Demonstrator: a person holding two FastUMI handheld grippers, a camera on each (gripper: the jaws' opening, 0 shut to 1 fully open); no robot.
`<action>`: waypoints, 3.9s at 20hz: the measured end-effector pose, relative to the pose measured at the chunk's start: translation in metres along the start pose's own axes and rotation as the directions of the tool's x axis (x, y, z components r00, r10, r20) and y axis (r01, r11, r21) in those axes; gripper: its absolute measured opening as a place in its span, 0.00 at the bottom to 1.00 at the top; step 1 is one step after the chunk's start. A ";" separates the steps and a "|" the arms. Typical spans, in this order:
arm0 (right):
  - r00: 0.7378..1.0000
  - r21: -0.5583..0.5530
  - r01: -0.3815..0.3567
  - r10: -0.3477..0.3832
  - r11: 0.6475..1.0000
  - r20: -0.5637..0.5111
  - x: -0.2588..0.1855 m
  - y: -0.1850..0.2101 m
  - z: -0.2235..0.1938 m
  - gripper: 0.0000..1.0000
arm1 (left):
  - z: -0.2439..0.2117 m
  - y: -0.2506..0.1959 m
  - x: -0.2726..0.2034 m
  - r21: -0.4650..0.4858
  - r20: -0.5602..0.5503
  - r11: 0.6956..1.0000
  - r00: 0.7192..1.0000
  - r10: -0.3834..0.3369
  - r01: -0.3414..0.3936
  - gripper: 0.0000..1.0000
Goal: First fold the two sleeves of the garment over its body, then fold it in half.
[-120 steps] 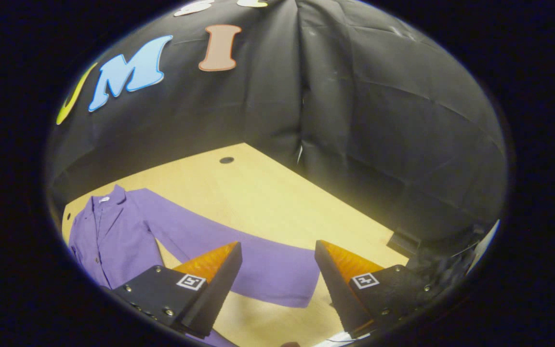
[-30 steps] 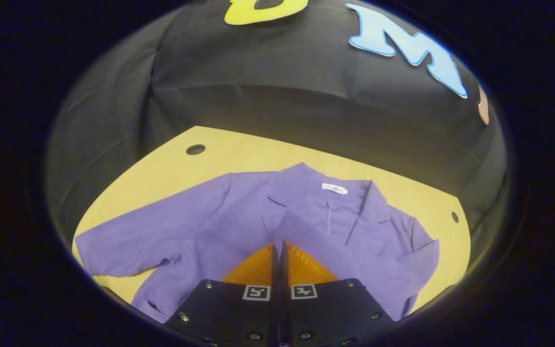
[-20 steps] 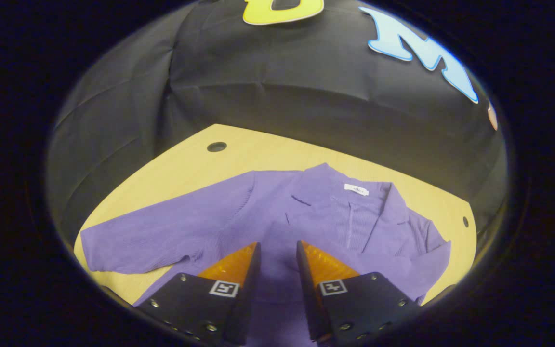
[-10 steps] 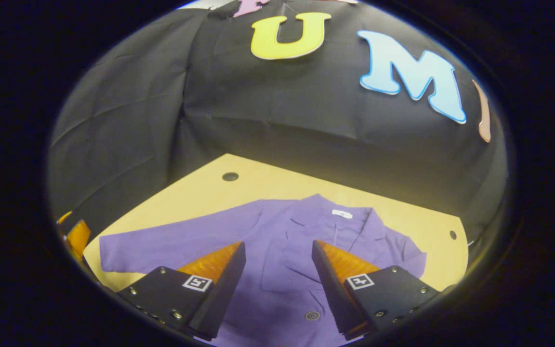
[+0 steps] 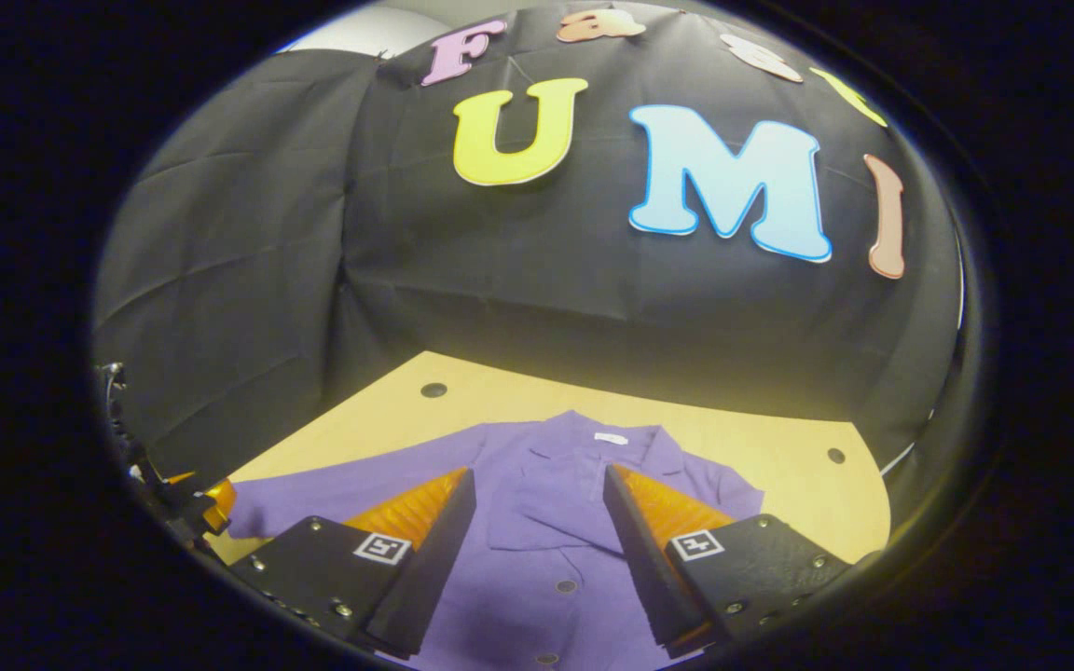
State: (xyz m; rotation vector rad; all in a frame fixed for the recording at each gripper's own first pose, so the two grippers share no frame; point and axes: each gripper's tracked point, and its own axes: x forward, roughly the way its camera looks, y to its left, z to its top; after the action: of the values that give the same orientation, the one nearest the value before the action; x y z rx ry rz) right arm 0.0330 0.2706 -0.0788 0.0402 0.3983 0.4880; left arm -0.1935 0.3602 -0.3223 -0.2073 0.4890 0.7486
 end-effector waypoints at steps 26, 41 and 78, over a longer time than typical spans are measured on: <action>1.000 0.013 -0.010 0.010 1.000 -0.013 -0.059 -0.015 -0.025 0.86 | -0.046 0.022 0.018 -0.038 -0.188 0.988 0.972 0.139 -0.149 0.74; 0.998 0.028 0.056 -0.054 0.998 -0.042 -0.068 -0.064 -0.036 0.86 | -0.012 -0.010 0.016 -0.223 -0.178 0.974 0.984 0.003 -0.043 0.06; 0.958 0.131 0.283 -0.272 0.950 -0.090 -0.132 -0.176 -0.098 0.86 | 0.060 -0.567 -0.138 0.286 -0.068 0.585 0.625 -0.778 0.759 0.06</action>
State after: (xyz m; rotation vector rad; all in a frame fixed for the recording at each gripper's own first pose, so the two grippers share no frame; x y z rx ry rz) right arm -0.0323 0.0478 -0.1445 0.1042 0.4996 0.1820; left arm 0.1348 -0.1100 -0.1970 -0.0995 0.3839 -0.1951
